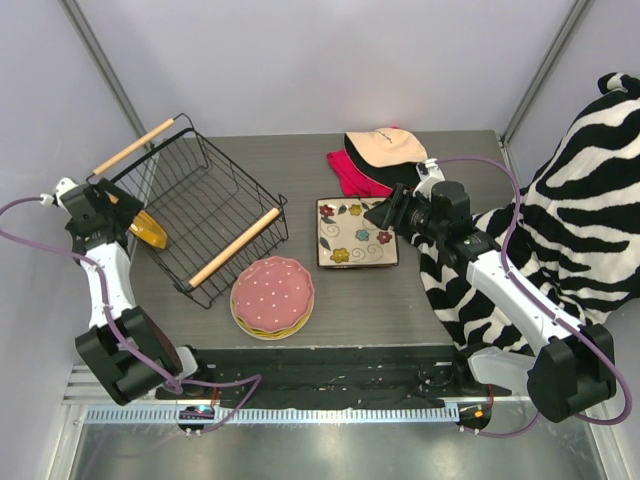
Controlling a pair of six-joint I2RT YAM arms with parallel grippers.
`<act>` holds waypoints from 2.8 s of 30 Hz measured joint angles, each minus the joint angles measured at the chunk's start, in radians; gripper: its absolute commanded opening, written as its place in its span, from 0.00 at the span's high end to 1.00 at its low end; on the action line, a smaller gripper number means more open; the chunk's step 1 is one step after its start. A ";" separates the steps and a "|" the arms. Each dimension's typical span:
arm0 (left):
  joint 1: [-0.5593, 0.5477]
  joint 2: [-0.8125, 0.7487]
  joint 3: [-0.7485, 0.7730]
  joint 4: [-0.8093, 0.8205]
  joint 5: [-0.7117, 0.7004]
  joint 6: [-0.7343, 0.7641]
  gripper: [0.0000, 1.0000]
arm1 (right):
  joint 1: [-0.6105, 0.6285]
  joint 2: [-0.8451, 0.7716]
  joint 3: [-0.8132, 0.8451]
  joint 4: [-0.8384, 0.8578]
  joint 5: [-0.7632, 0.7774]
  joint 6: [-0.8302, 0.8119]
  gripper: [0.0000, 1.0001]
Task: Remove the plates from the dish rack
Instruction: Unload the plate from the dish rack.
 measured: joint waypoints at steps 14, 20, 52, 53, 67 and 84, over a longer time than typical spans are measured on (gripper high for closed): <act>0.006 0.115 0.003 0.114 0.096 -0.021 0.35 | 0.000 0.000 -0.011 0.007 -0.003 0.000 0.41; 0.010 0.125 0.003 0.138 0.108 -0.027 0.39 | 0.000 0.000 -0.013 0.028 -0.007 0.000 0.41; -0.061 0.134 0.021 0.120 0.108 0.037 1.00 | 0.000 0.018 -0.013 0.042 -0.033 0.002 0.43; -0.064 0.119 0.021 0.116 0.104 0.042 1.00 | 0.000 0.018 -0.013 0.042 -0.033 0.003 0.43; -0.078 0.029 0.014 0.115 0.134 0.044 1.00 | 0.000 0.000 -0.013 0.034 -0.032 0.005 0.43; -0.230 -0.060 0.018 0.132 0.179 0.111 1.00 | 0.000 0.000 -0.013 0.033 -0.026 0.013 0.43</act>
